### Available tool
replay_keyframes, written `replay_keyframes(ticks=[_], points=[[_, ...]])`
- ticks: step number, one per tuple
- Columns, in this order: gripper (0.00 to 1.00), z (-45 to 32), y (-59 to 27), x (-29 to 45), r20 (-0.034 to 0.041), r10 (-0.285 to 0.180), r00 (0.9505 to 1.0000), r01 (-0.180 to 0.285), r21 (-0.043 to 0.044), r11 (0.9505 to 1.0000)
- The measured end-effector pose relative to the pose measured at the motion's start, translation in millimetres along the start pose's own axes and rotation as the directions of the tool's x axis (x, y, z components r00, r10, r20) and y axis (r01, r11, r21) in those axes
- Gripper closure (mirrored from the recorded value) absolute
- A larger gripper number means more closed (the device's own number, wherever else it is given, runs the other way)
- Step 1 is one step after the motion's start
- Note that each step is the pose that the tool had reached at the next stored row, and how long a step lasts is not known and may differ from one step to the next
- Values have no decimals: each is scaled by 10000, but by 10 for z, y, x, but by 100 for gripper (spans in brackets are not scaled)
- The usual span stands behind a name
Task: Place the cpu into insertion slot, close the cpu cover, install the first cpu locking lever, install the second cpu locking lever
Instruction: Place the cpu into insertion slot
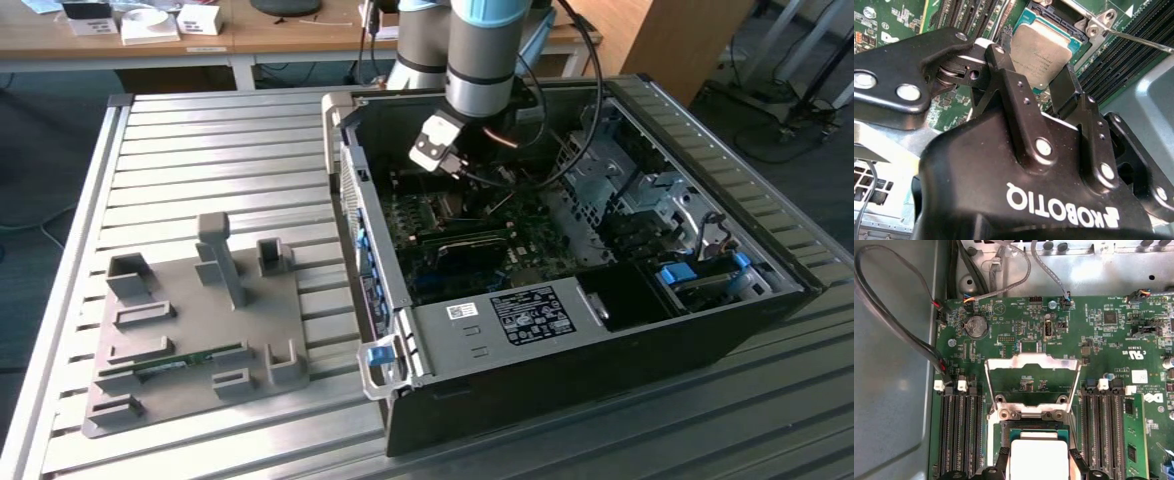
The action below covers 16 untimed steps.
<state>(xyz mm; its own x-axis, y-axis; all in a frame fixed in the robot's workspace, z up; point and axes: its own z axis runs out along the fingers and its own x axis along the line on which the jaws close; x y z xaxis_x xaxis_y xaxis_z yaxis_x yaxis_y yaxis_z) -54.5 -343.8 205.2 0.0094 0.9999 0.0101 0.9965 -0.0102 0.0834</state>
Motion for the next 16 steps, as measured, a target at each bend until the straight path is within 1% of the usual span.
replay_keyframes(ticks=[5,12,16], points=[[46,9,-2,1,-25,3,10000,-3,0,10000],[46,20,-3,11,-109,8,9999,-8,-2,10000],[46,30,-5,15,-128,10,9999,-10,-1,10000]])
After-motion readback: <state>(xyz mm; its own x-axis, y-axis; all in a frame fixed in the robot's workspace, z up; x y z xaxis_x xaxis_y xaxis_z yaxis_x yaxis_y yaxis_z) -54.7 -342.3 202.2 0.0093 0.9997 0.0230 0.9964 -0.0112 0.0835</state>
